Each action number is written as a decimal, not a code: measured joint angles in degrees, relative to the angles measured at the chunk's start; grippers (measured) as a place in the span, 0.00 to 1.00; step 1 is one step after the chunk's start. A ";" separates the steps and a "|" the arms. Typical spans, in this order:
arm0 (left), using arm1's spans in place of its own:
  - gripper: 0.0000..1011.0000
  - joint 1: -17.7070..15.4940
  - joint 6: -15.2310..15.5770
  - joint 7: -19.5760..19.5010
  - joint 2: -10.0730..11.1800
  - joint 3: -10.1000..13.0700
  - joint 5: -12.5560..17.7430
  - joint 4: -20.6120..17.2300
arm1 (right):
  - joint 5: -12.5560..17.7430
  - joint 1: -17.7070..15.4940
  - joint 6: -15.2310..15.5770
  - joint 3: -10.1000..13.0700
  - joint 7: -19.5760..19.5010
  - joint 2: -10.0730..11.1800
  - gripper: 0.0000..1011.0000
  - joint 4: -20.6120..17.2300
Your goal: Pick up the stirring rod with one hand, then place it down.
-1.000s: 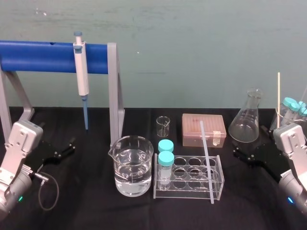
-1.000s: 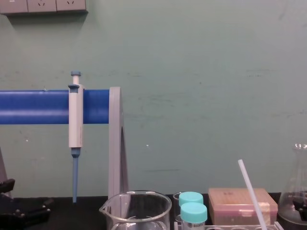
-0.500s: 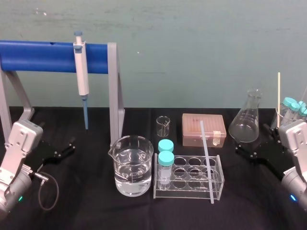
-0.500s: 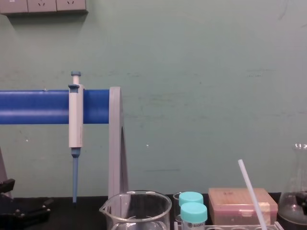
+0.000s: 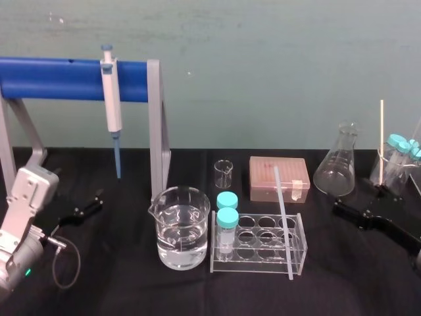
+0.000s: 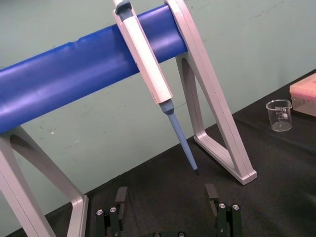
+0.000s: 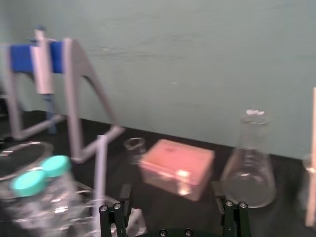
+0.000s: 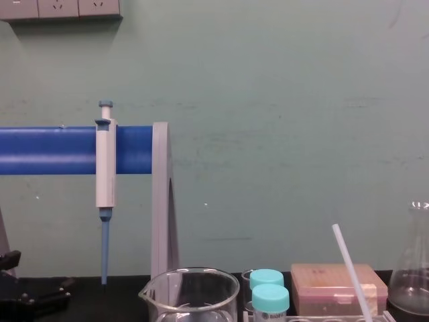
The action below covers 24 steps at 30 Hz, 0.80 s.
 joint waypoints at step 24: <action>0.99 0.00 0.00 0.00 0.00 -0.01 0.00 0.00 | 1.51 11.62 11.39 -9.49 8.90 -2.18 0.99 4.58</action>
